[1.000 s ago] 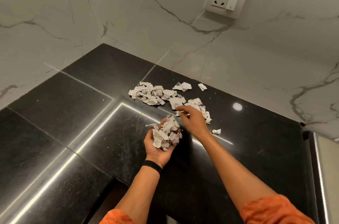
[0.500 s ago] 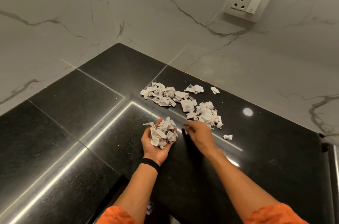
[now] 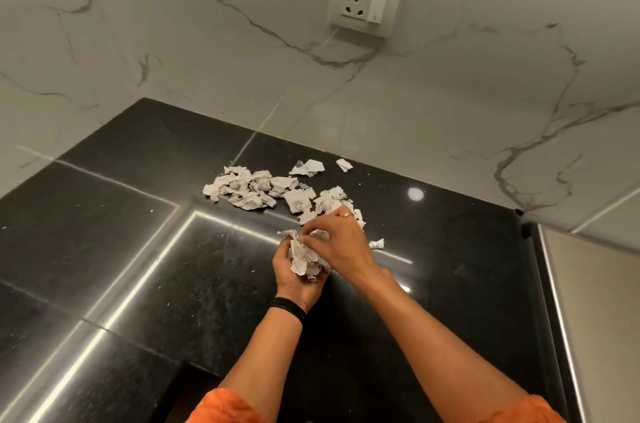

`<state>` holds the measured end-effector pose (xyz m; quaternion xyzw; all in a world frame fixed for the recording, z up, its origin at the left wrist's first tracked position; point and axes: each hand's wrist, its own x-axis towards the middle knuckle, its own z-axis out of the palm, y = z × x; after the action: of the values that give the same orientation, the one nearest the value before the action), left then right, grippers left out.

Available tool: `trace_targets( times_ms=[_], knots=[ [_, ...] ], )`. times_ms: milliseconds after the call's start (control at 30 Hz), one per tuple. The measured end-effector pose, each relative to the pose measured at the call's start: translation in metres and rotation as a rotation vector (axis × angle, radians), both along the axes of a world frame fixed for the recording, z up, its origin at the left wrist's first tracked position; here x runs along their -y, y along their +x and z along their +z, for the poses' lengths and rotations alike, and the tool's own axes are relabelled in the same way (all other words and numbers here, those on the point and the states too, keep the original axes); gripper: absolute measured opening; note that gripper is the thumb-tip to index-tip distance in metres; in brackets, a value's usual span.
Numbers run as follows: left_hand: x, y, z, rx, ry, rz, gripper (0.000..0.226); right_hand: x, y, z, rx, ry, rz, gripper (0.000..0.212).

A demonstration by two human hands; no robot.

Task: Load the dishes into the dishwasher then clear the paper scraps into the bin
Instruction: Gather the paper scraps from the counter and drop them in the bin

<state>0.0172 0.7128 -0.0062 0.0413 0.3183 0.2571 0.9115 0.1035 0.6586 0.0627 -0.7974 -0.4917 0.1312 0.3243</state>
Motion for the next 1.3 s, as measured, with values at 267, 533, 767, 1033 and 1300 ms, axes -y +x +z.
trace_targets(
  times_ms=[267, 533, 767, 1033, 1300],
  knots=[
    [0.007, 0.005, 0.002, 0.002, -0.001, -0.02, 0.056, 0.034, 0.066, -0.015, -0.222, 0.103, -0.355, 0.017],
    [0.009, 0.003, 0.003, -0.02, 0.049, -0.038, 0.048, 0.07, 0.07, -0.072, 0.184, -0.286, -0.188, 0.02],
    [0.007, 0.004, -0.007, 0.0, 0.053, -0.062, 0.047, 0.048, 0.04, -0.041, -0.304, 0.179, -0.366, 0.02],
    [0.007, 0.005, -0.009, -0.023, 0.004, -0.037, 0.048, 0.015, 0.014, -0.011, -0.373, 0.164, -0.108, 0.008],
    [-0.007, -0.011, -0.006, 0.018, -0.012, 0.065, 0.048, -0.02, 0.045, -0.027, -0.352, 0.15, -0.233, 0.014]
  ],
)
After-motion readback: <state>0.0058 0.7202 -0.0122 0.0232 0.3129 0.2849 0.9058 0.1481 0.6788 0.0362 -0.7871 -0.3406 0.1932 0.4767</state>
